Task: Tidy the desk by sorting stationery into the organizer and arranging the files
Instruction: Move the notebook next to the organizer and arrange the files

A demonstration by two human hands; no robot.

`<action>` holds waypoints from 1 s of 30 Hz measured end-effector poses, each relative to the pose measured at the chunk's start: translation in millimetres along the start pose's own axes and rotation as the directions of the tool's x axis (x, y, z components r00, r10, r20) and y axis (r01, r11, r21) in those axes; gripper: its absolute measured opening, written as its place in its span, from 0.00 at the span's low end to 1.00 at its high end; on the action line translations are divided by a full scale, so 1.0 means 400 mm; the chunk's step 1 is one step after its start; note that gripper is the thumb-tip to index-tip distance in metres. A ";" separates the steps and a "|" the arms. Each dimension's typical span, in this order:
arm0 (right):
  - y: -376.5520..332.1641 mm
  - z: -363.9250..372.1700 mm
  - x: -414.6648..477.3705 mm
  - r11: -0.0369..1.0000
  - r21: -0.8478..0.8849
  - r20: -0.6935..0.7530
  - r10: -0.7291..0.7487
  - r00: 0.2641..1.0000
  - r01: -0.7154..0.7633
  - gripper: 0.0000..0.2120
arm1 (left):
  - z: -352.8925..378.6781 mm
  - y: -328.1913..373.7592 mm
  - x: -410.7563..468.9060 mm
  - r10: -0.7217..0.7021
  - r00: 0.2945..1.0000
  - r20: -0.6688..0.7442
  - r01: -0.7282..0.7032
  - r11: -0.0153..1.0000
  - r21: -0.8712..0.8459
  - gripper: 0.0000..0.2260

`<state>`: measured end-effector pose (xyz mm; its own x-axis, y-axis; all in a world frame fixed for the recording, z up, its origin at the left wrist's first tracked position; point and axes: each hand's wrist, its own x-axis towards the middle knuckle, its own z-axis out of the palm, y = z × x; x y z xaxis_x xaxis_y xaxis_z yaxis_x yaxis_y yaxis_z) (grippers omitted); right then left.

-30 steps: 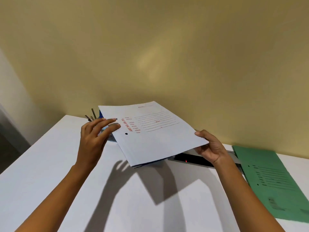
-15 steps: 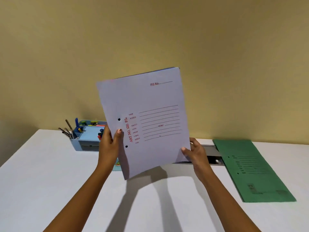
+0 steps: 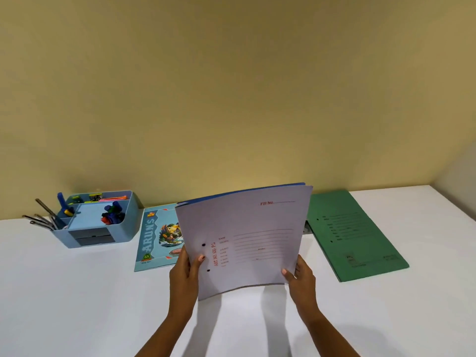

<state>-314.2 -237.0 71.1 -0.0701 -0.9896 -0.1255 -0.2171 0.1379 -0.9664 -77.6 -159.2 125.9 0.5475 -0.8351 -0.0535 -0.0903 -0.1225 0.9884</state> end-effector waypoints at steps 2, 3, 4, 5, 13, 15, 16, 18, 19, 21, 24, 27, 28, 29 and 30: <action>0.033 -0.016 -0.012 1.000 -0.006 -0.013 0.020 1.000 -0.020 0.24 | 0.016 -0.019 -0.015 -0.027 1.000 0.011 0.027 0.999 0.019 0.13; 0.049 -0.023 -0.018 0.999 -0.013 -0.024 0.029 0.999 -0.029 0.24 | 0.024 -0.028 -0.021 -0.039 0.999 0.021 0.038 0.999 0.034 0.13; 0.066 -0.029 -0.022 0.999 -0.022 -0.035 0.037 0.999 -0.038 0.24 | 0.031 -0.033 -0.026 -0.051 0.998 0.033 0.049 0.997 0.052 0.13; 0.084 -0.035 -0.026 0.999 -0.028 -0.043 0.044 0.998 -0.046 0.25 | 0.039 -0.037 -0.030 -0.058 0.997 0.044 0.054 0.996 0.070 0.13; 0.162 -0.079 -0.018 0.988 -0.150 -0.046 0.036 0.998 -0.042 0.15 | 0.087 -0.087 -0.044 -0.152 0.977 0.152 0.116 0.968 0.223 0.17; 0.158 -0.103 0.005 0.988 -0.143 -0.104 0.040 0.994 -0.055 0.13 | 0.116 -0.085 -0.044 -0.178 0.970 0.165 0.144 0.969 0.198 0.17; 0.158 -0.121 0.022 0.987 -0.147 -0.133 0.039 0.990 -0.058 0.12 | 0.136 -0.080 -0.041 -0.174 0.970 0.170 0.142 0.972 0.185 0.19; 0.157 -0.166 0.059 0.988 -0.136 -0.185 0.044 0.982 -0.070 0.10 | 0.190 -0.065 -0.032 -0.132 0.975 0.179 0.105 0.983 0.150 0.16; 0.158 -0.194 0.082 0.991 -0.114 -0.214 0.045 0.976 -0.071 0.11 | 0.223 -0.052 -0.025 -0.110 0.977 0.184 0.086 0.987 0.136 0.12; 0.148 -0.254 0.124 0.996 -0.059 -0.279 0.051 0.959 -0.070 0.14 | 0.295 -0.028 -0.007 -0.076 0.977 0.198 0.052 0.991 0.122 0.10; 0.110 -0.359 0.184 0.999 0.025 -0.362 0.054 0.931 -0.048 0.14 | 0.420 0.012 0.021 -0.026 0.972 0.236 -0.011 0.988 0.153 0.09; 0.085 -0.469 0.243 0.998 0.012 -0.431 0.057 0.901 -0.057 0.16 | 0.556 0.045 0.029 0.006 0.954 0.300 -0.086 0.963 0.254 0.12; 0.085 -0.504 0.263 0.997 -0.003 -0.450 0.065 0.891 -0.074 0.17 | 0.599 0.052 0.027 0.001 0.948 0.319 -0.091 0.959 0.268 0.13; 0.087 -0.535 0.281 0.995 -0.018 -0.468 0.077 0.880 -0.097 0.18 | 0.640 0.059 0.025 -0.009 0.940 0.341 -0.087 0.960 0.266 0.14; 0.091 -0.566 0.298 0.990 -0.049 -0.483 0.089 0.871 -0.129 0.18 | 0.678 0.060 0.022 -0.020 0.931 0.365 -0.078 0.965 0.252 0.16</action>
<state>-550.9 -340.8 71.8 -0.5510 -0.8300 -0.0870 -0.2541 0.2662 -0.9298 -300.8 -314.9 110.4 0.2075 -0.9707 -0.1213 -0.3393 -0.1877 0.9218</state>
